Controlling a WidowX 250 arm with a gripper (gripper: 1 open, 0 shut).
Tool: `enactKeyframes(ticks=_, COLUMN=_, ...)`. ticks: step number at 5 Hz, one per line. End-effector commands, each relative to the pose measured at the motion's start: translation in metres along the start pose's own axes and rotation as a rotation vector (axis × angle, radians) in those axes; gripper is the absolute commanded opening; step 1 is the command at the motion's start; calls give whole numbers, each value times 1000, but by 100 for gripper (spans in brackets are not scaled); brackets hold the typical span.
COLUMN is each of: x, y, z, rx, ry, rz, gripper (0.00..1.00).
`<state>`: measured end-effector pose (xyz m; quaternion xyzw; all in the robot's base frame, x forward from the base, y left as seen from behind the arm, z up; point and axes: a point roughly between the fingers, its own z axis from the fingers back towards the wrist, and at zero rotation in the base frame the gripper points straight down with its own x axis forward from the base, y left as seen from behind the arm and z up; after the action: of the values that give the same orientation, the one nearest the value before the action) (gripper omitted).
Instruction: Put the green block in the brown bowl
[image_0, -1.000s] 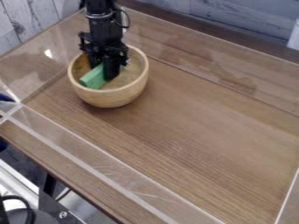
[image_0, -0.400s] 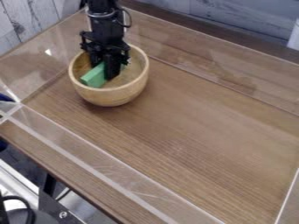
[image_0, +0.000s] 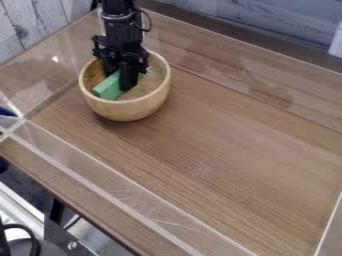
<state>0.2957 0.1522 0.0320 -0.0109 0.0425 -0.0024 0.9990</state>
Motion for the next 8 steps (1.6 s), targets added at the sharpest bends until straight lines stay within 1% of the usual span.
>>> enactKeyframes(ticks=1, x=5, y=1, z=1, rx=13, ry=-13, rz=8, gripper=0)
enactKeyframes(ticks=4, x=6, y=1, z=-9, rx=10, ry=12, rz=19, gripper=0)
enactKeyframes(ticks=6, x=6, y=1, z=-18, rx=9, ry=32, rz=25, gripper=0)
enactKeyframes(ticks=8, x=5, y=0, z=-24, rx=8, ry=52, rz=30, gripper=0)
